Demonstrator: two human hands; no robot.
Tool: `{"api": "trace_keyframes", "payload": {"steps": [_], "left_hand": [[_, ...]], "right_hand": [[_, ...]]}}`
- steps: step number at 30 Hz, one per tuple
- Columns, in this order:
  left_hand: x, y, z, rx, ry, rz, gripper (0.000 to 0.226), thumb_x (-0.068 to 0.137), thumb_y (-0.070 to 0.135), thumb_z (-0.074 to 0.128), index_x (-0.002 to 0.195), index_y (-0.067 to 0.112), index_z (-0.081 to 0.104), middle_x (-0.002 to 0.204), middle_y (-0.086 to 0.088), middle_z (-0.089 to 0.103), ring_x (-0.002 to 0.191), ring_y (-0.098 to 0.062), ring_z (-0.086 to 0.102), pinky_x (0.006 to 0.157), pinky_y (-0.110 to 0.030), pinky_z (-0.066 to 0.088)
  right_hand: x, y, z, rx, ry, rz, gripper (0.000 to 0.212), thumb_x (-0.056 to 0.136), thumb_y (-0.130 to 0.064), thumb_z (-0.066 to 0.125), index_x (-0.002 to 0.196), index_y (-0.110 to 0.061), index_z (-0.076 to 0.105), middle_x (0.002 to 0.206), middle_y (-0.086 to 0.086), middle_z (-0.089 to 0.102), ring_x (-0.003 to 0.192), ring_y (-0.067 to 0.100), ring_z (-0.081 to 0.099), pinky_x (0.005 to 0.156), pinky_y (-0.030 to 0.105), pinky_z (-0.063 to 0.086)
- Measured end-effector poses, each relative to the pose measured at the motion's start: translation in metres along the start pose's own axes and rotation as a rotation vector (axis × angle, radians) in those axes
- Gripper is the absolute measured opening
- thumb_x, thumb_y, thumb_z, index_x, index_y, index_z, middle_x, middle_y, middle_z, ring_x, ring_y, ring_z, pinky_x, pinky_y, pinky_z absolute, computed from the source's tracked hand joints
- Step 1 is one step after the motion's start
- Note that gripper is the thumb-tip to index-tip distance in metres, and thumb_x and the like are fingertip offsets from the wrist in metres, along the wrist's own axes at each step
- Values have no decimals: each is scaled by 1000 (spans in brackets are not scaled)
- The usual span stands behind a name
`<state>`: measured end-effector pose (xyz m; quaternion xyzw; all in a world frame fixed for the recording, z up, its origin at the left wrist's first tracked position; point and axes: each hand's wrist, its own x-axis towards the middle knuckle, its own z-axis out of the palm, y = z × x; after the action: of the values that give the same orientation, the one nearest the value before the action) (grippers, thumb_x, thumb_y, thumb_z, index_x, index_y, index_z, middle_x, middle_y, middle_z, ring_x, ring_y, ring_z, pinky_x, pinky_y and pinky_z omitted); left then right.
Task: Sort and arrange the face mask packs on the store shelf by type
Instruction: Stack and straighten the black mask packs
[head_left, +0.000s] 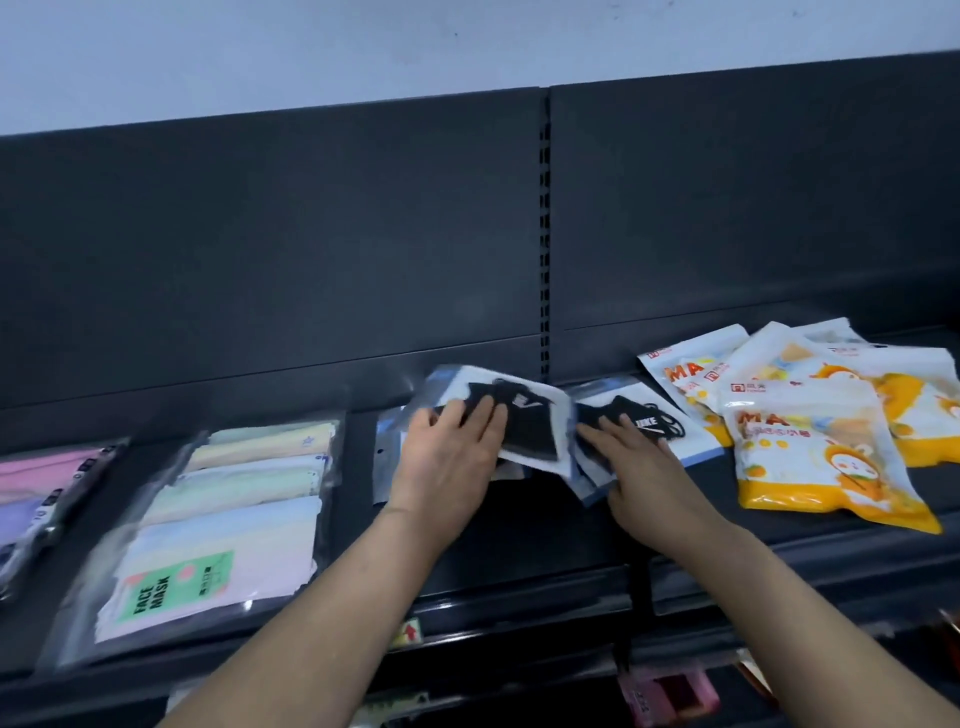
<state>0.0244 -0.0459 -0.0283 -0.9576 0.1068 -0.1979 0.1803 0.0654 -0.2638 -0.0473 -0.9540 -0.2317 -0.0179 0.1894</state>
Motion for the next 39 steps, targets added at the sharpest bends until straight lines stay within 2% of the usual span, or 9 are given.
{"api": "trace_keyframes", "payload": {"steps": [4, 8, 12, 18, 23, 26, 31, 34, 39], "left_hand": [[-39, 0, 11, -92, -316, -35, 54, 97, 25, 41, 149, 23, 26, 146, 0, 41, 125, -30, 36, 92, -42, 37], [-57, -5, 26, -459, -593, -164, 52, 100, 41, 35, 150, 39, 19, 162, 2, 8, 148, -32, 5, 115, -56, 18], [-57, -20, 34, -576, -591, -125, 52, 103, 23, 33, 146, 49, 21, 161, 13, 1, 149, -22, -9, 114, -66, 6], [-45, -31, 36, -600, -597, -152, 88, 80, -13, 33, 144, 46, 24, 161, 14, 3, 149, -21, -7, 116, -61, 1], [-31, -30, 33, -530, -608, -160, 83, 79, -12, 37, 144, 39, 26, 161, 10, 6, 150, -22, 1, 116, -56, 11], [-19, -13, 26, -475, -543, -211, 68, 82, -3, 44, 142, 27, 30, 161, 5, 10, 149, -24, 6, 116, -53, 17], [25, 33, 17, -550, -345, -134, 69, 83, -4, 46, 146, 17, 29, 154, -3, 28, 141, -21, 30, 116, -35, 25], [46, 53, 24, -484, -309, -37, 70, 86, 1, 50, 149, 17, 25, 157, -4, 23, 143, -22, 26, 118, -38, 21], [71, 74, 37, -394, -345, 35, 78, 87, -2, 45, 154, 18, 10, 162, -1, 8, 149, -18, 6, 121, -37, 11]], "right_hand": [[14, -22, 22, -137, -91, 40, 66, 91, -11, 48, 150, -25, 20, 161, 4, 3, 148, 24, -9, 119, 50, 4], [22, -28, 35, -211, -137, 110, 61, 96, -31, 48, 150, -26, 20, 160, 11, -1, 146, 36, -12, 118, 52, 2], [27, -19, 31, -222, -160, 156, 68, 93, -48, 48, 150, -28, 18, 160, 13, 1, 145, 40, -10, 118, 53, 3], [21, 4, 20, -185, -268, 142, 71, 92, -50, 48, 151, -29, 14, 160, 10, 3, 147, 33, -1, 117, 51, 10], [21, 18, 2, -204, -306, 90, 80, 85, -17, 51, 152, -29, 8, 161, 0, -1, 147, 31, -7, 118, 50, 4], [22, 33, -3, -249, -297, 105, 83, 84, -10, 50, 152, -27, 5, 161, 3, -5, 146, 35, -9, 119, 48, 3], [17, 57, -8, -229, -227, 56, 67, 85, -7, 49, 147, -24, 28, 153, 0, 30, 138, 21, 33, 111, 42, 30], [12, 69, -7, -241, -163, 34, 61, 86, -7, 49, 143, -23, 33, 144, 0, 41, 130, 22, 41, 108, 43, 30], [9, 94, -7, -128, -123, -47, 64, 90, -6, 48, 147, -22, 26, 141, 2, 39, 122, 22, 48, 89, 30, 46]]}}
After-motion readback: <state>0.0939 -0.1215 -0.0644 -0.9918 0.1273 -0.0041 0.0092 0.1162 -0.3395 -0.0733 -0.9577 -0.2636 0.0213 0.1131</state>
